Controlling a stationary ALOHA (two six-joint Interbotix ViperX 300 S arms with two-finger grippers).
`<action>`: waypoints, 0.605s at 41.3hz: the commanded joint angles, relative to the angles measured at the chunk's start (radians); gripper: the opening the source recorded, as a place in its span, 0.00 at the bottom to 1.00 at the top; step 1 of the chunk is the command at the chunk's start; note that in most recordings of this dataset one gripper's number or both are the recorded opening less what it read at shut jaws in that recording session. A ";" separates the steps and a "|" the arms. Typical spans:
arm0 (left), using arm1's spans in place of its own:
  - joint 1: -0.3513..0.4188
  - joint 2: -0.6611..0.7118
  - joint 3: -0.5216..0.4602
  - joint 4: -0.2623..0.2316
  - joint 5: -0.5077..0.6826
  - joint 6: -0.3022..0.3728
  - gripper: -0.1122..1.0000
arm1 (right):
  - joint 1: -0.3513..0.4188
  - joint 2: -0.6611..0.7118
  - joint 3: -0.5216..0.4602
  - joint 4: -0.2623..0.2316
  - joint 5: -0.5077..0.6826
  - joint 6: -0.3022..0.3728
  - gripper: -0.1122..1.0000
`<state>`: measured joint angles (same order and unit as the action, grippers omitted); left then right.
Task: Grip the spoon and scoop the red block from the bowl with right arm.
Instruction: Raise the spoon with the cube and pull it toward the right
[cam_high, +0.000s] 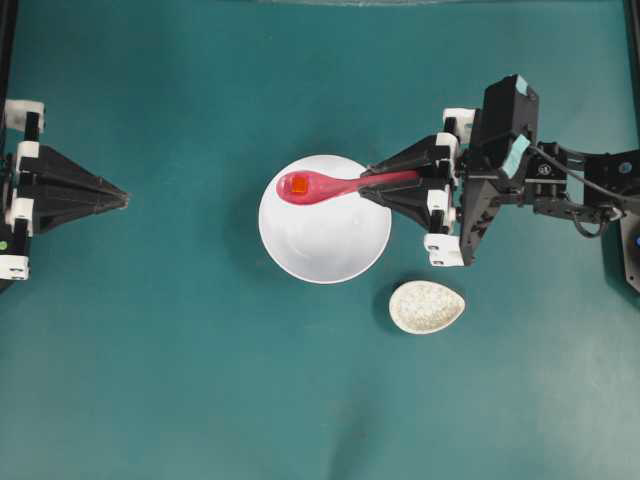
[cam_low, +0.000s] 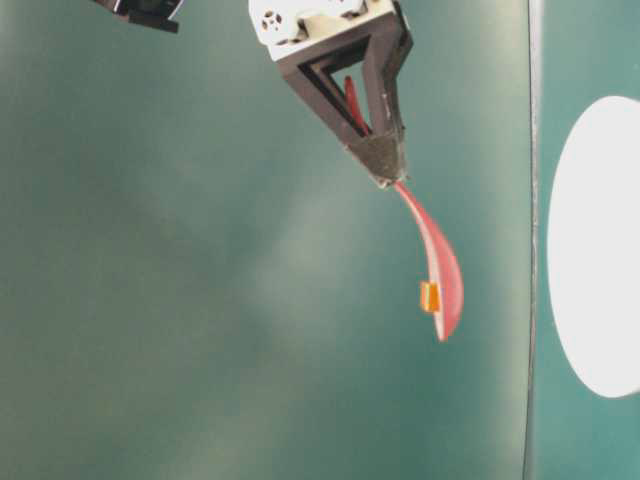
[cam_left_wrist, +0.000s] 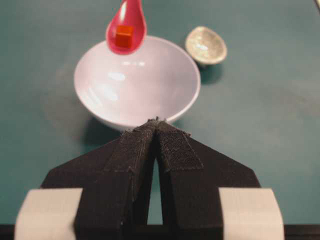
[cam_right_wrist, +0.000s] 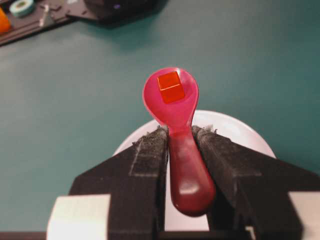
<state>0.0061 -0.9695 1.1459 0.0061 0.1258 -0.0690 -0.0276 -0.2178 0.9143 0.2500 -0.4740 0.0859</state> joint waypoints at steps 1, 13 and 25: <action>0.000 0.003 -0.023 0.002 -0.008 -0.002 0.10 | 0.009 -0.026 -0.009 -0.008 -0.041 0.000 0.32; 0.002 0.005 -0.023 0.002 -0.011 -0.002 0.10 | 0.015 -0.052 0.014 -0.028 -0.091 -0.005 0.32; 0.002 0.017 -0.021 0.003 -0.018 0.000 0.10 | 0.015 -0.091 0.034 -0.026 -0.098 0.003 0.32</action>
<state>0.0046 -0.9633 1.1459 0.0077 0.1243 -0.0690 -0.0153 -0.2792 0.9572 0.2255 -0.5584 0.0844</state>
